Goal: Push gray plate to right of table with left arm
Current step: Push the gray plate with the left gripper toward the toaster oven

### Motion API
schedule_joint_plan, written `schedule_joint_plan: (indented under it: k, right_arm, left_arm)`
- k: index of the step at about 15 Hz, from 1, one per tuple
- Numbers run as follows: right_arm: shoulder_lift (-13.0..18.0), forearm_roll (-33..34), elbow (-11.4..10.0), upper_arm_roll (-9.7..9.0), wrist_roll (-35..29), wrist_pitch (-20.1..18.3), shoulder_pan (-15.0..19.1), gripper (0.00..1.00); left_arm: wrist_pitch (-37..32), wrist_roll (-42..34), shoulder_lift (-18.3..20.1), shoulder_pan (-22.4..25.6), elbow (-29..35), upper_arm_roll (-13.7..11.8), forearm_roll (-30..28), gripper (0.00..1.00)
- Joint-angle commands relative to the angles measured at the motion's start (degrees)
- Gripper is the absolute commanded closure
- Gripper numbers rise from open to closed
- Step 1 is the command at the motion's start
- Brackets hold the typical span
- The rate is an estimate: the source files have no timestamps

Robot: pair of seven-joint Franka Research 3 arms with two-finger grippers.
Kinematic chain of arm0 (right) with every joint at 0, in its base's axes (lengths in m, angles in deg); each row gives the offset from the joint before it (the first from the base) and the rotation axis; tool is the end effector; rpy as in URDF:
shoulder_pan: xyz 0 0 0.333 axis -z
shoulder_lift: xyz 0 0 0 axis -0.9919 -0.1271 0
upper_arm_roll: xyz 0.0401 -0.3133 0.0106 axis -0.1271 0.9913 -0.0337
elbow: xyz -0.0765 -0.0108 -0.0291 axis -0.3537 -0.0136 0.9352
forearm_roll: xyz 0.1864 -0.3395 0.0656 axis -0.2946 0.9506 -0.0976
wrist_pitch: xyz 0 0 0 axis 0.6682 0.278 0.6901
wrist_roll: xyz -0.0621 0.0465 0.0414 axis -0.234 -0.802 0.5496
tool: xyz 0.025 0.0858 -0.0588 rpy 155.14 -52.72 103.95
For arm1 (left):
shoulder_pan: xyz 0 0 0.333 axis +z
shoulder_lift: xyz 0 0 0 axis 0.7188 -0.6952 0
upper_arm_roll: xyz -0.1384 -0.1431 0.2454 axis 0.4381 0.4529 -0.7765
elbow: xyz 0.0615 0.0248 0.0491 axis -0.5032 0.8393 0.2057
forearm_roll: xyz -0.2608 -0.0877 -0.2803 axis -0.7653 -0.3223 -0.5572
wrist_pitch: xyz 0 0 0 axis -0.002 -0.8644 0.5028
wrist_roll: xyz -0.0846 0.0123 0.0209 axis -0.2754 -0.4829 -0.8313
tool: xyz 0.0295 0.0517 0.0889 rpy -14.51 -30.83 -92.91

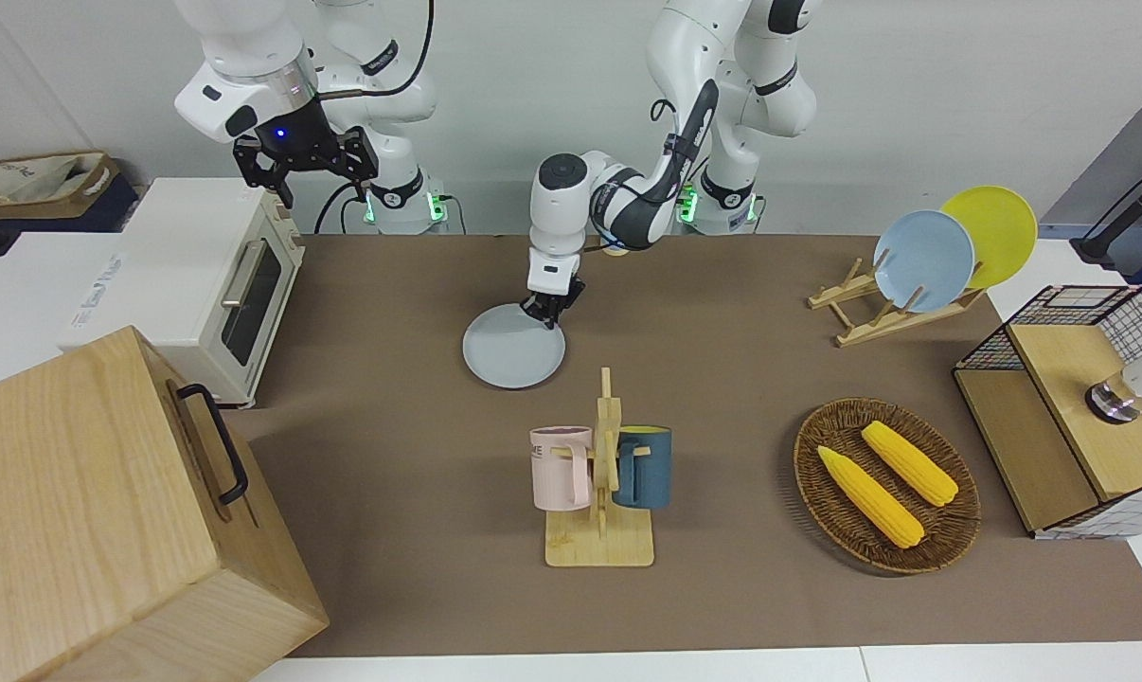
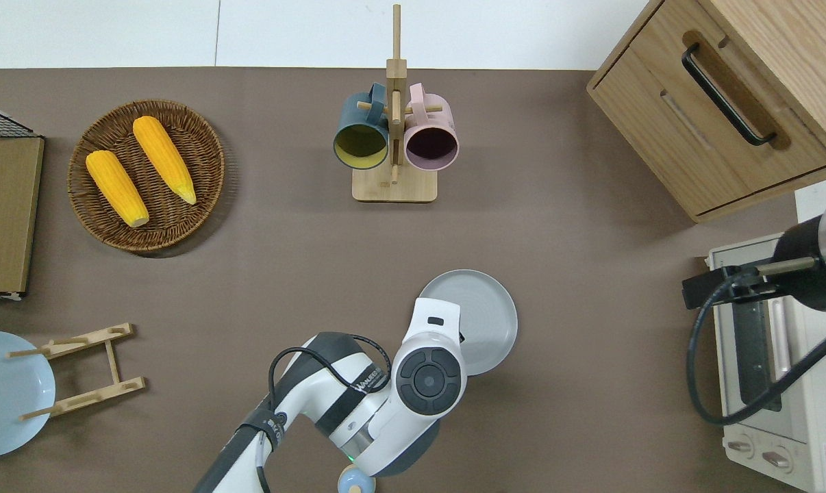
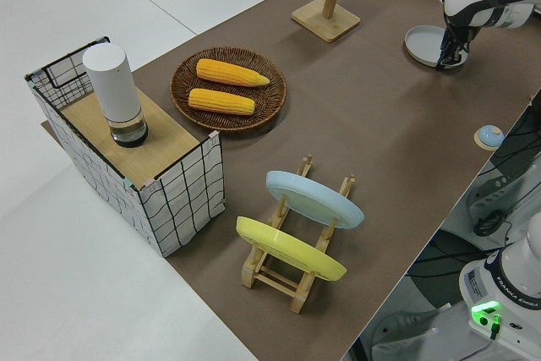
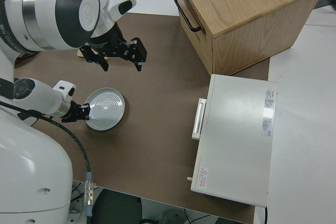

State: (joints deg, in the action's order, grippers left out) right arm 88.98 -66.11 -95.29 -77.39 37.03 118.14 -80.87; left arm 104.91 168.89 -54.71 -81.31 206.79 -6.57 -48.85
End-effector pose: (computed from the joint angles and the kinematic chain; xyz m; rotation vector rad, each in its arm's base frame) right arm 0.5210 0.0574 0.6562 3.1219 0.1439 -0.2004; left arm 0.3972 -0.4343 0.3029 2.9475 0.8475 0.0117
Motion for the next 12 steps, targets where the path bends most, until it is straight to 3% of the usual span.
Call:
schedule_joint_plan:
  k: [1, 2, 3, 4, 8, 12]
  right_arm:
    - [0.14, -0.25, 0.54, -0.93, -0.66, -0.90, 1.16, 0.017]
    - [0.14, -0.25, 0.54, -0.93, -0.66, -0.90, 1.08, 0.017]
    - [0.14, -0.25, 0.54, -0.93, -0.66, -0.90, 1.16, 0.017]
    - [0.14, -0.25, 0.54, -0.93, -0.75, -0.90, 1.08, 0.017]
    - [0.14, -0.25, 0.54, -0.93, -0.66, -0.90, 1.16, 0.017]
    - [0.14, -0.25, 0.54, -0.93, -0.66, -0.90, 1.08, 0.017]
  left_arm:
    - [-2.18, 0.90, -2.63, -1.38, -2.23, -0.18, 1.37, 0.62]
    - [-5.41, -0.59, -2.63, -0.77, -3.54, -0.18, 2.68, 0.31]
    - [-8.05, -3.12, -2.46, -0.50, -4.60, -0.18, 3.22, 0.12]
    - [-10.69, -6.89, -2.37, -0.42, -5.74, -0.35, 2.44, 0.01]
    - [-19.83, -11.92, -0.97, 1.77, -10.67, -1.15, 2.34, 0.00]
    - [-30.99, -25.27, 3.24, 8.28, -14.44, -1.23, -0.11, 0.00]
